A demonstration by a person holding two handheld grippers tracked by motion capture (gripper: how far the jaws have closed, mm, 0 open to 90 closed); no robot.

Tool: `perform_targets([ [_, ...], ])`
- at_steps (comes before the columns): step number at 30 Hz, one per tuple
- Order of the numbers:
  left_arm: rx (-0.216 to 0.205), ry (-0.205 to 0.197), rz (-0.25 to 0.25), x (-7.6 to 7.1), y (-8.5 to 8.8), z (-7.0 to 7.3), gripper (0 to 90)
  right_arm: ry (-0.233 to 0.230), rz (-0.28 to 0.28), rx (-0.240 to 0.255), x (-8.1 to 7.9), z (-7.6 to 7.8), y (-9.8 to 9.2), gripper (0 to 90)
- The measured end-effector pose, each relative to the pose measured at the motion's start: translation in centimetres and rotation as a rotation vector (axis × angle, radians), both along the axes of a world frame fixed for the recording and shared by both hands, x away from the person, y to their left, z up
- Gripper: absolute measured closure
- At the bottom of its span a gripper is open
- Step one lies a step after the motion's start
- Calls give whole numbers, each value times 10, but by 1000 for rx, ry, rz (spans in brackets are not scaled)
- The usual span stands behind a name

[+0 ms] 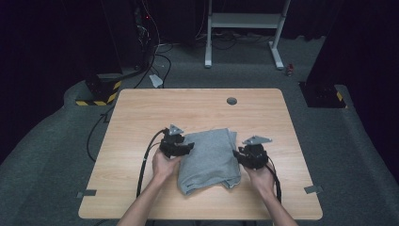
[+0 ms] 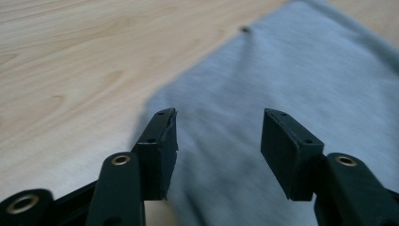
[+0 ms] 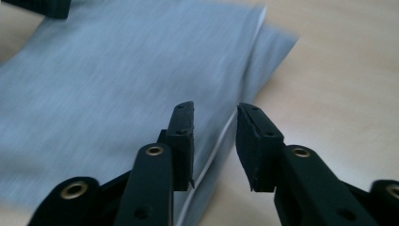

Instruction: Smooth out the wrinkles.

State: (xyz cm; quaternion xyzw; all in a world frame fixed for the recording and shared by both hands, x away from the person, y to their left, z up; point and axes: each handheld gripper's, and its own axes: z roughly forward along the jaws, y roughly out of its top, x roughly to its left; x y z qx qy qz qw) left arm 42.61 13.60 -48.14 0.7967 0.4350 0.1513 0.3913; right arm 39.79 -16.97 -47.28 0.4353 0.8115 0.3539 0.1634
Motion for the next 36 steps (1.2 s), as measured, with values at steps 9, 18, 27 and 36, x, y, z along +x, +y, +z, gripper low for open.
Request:
perform_targets([
  [9, -20, -15, -140, -89, 4, -5, 489, 47, 2, 27, -40, -33, -6, 770],
  [18, 72, 49, -210, -106, 7, -25, 879, 40, 11, 58, -45, -23, -16, 853],
  [27, 9, 99, -238, -112, 15, -21, 627, 101, 27, 1, -53, -34, -28, 782],
  [36, -42, 44, -195, -78, -3, -8, 437, -44, 27, 36, -39, -12, -9, 623],
])
